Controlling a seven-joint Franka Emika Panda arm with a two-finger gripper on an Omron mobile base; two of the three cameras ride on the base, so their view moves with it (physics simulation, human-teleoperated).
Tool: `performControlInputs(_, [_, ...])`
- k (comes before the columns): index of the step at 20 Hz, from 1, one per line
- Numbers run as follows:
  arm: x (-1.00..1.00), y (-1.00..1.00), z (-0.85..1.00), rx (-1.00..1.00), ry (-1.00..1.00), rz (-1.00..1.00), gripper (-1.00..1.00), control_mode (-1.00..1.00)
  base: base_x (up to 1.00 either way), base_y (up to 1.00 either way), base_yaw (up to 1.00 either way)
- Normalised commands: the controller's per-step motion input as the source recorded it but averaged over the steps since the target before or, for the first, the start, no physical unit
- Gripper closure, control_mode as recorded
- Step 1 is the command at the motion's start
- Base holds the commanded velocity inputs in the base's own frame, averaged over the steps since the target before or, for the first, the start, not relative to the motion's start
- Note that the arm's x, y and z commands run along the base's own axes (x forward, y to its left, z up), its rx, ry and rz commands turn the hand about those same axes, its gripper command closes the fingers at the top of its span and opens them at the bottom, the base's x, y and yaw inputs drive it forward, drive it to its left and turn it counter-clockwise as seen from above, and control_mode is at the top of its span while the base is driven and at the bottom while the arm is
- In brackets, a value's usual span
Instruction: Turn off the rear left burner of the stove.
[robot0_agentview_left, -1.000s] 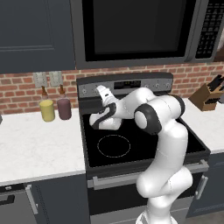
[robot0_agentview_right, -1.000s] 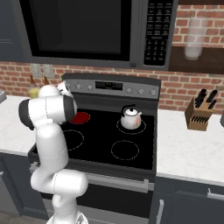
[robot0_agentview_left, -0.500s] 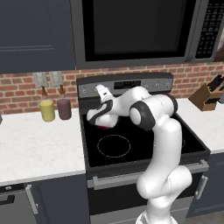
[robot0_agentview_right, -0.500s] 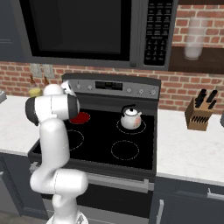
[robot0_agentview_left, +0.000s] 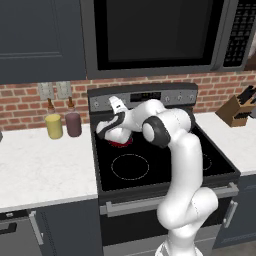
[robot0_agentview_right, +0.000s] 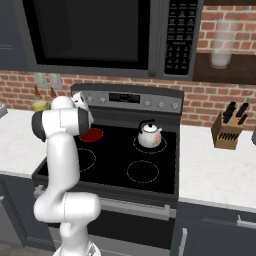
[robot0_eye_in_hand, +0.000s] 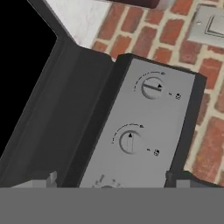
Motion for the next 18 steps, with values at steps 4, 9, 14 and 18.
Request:
performControlInputs(4, [0.26,0.09,0.0,0.0,0.0,-0.03,-1.0,-1.0,0.0,0.0,0.0])
performControlInputs(9, [0.31,0.14,-0.01,0.0,0.0,-0.01,-1.0,-1.0,0.0,0.0,0.0])
performControlInputs(14, [0.36,0.19,-0.07,0.0,0.0,0.0,-1.0,-1.0,0.0,0.0,0.0])
performControlInputs(18, [0.31,0.15,-0.1,0.0,0.0,0.0,-1.0,-1.0,0.0,0.0,0.0])
